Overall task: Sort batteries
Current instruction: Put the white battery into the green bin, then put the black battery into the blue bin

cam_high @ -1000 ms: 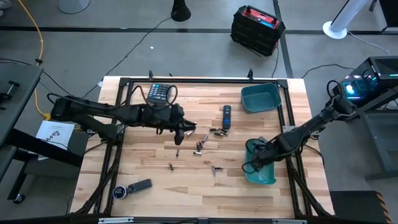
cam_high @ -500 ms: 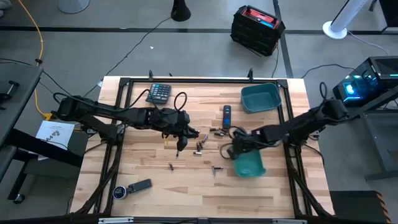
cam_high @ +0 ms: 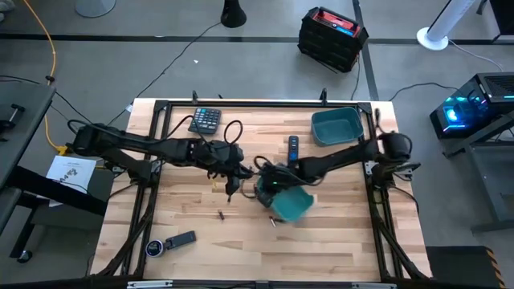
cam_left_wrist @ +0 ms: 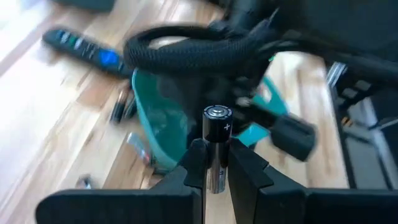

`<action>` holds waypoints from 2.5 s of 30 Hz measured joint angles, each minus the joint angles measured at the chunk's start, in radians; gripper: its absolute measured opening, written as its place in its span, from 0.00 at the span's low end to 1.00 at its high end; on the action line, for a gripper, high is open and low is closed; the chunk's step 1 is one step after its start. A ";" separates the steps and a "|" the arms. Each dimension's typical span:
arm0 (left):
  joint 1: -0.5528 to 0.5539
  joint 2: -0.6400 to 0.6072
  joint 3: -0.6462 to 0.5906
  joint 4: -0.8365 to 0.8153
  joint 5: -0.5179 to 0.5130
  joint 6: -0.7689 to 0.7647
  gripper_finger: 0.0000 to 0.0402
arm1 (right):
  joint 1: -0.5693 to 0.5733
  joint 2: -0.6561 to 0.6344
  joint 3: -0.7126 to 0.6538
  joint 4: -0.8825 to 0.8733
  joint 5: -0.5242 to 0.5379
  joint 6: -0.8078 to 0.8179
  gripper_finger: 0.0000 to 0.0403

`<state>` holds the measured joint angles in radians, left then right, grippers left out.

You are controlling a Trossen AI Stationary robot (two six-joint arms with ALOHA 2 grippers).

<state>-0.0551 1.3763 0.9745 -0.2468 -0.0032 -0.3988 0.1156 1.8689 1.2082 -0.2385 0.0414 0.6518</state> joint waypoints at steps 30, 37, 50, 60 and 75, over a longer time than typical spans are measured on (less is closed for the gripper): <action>-0.048 -0.352 -0.090 -0.349 -0.149 -0.028 0.07 | -0.116 0.122 0.612 -0.520 0.100 -0.586 0.00; -0.075 -0.142 -0.199 0.078 -0.027 -0.005 0.07 | -0.115 -0.022 0.611 -0.896 0.256 -0.488 0.00; -0.058 0.109 0.027 -0.132 0.075 0.148 0.41 | -0.102 -0.169 0.610 -1.015 0.356 -0.339 0.00; -0.252 -0.052 0.016 -0.479 0.021 -0.075 0.48 | -0.083 -0.168 0.610 -1.157 0.367 -0.357 0.00; -0.473 0.143 -0.109 -0.321 -0.141 0.359 0.49 | -0.070 -0.171 0.610 -1.187 0.365 -0.389 0.00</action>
<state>-0.5280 1.5191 0.8650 -0.5681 -0.1439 -0.0396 0.0460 1.6982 1.8179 -1.4258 0.4068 0.2626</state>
